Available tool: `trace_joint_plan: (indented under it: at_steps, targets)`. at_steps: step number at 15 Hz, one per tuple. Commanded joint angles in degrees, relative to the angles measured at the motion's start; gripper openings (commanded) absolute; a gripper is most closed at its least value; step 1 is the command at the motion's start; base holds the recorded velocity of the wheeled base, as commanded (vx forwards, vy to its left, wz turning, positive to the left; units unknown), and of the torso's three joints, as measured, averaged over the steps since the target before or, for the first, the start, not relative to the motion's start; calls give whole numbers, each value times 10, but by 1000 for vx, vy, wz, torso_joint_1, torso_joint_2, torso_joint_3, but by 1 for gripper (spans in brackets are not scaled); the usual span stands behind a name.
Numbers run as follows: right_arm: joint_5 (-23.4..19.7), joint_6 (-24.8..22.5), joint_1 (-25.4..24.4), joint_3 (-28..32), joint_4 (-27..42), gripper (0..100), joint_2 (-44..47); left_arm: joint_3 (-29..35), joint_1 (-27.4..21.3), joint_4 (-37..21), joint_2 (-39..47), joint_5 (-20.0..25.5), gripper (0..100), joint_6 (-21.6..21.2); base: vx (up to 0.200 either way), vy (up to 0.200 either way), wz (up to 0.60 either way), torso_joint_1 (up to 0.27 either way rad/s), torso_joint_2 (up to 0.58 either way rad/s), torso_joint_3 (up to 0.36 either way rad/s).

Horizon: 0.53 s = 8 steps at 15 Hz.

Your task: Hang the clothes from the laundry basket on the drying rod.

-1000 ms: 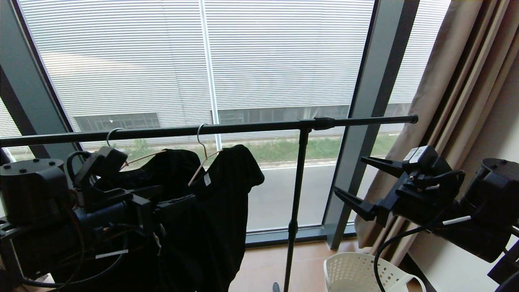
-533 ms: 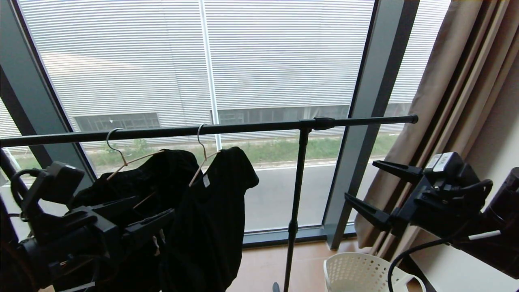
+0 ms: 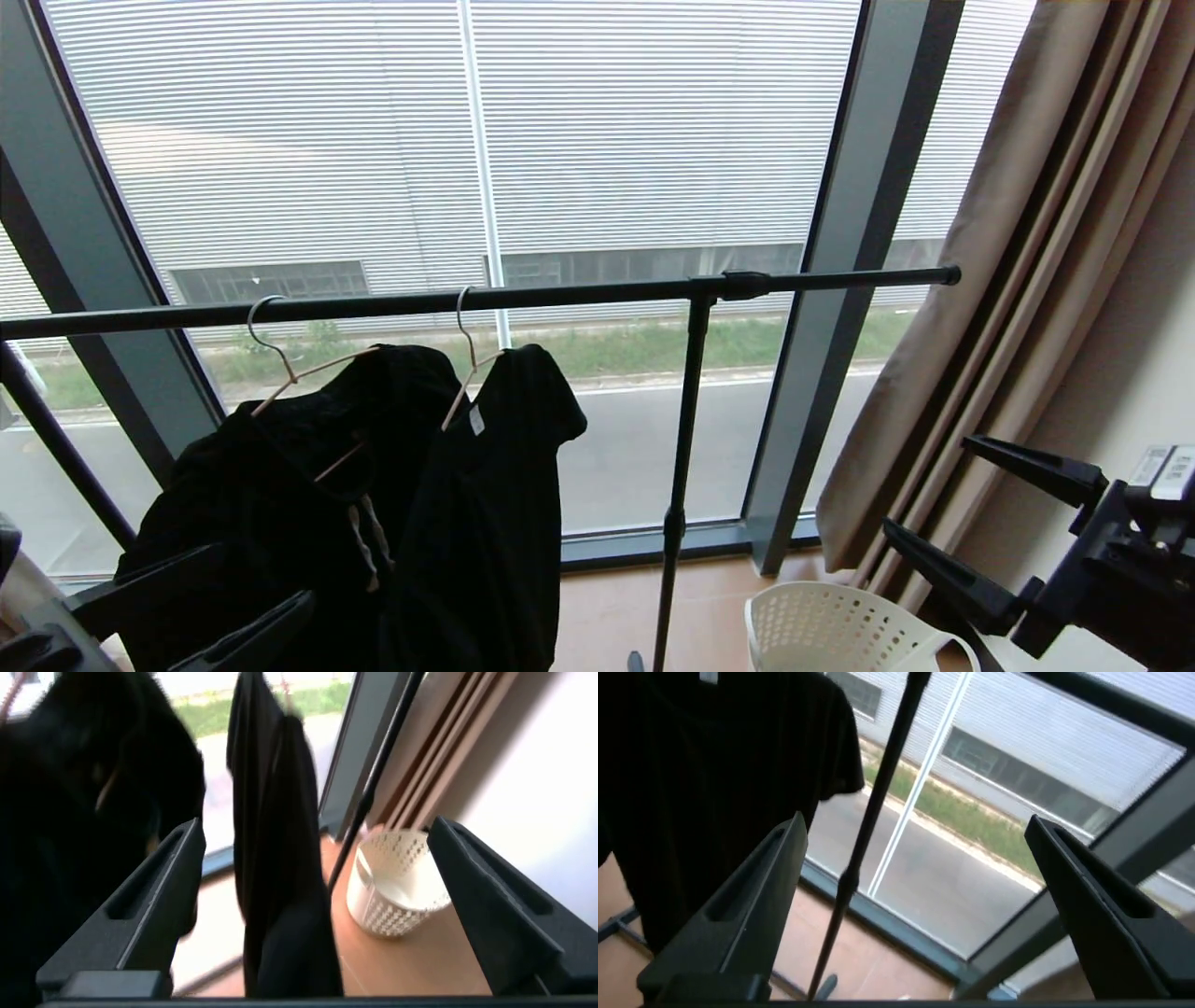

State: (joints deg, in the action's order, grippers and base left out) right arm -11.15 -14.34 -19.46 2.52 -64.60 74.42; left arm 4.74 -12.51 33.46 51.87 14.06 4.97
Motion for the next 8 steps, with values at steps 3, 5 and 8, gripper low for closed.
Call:
trace_joint_plan:
  at_steps: [3, 5, 8]
  targets:
    - [14, 7, 0, -18, 243, 100, -215, 11, 10, -213, -211, -6, 100, -8, 0, 0, 0, 0, 0, 0]
    - [17, 7, 0, -22, 321, 100, -271, -2, 10, -266, -265, -6, 100, -8, 0, 0, 0, 0, 0, 0]
    - [60, 7, 1, -25, 468, 100, -380, -25, 14, -322, -359, -17, 100, -8, 0, 0, 0, 0, 0, 0]
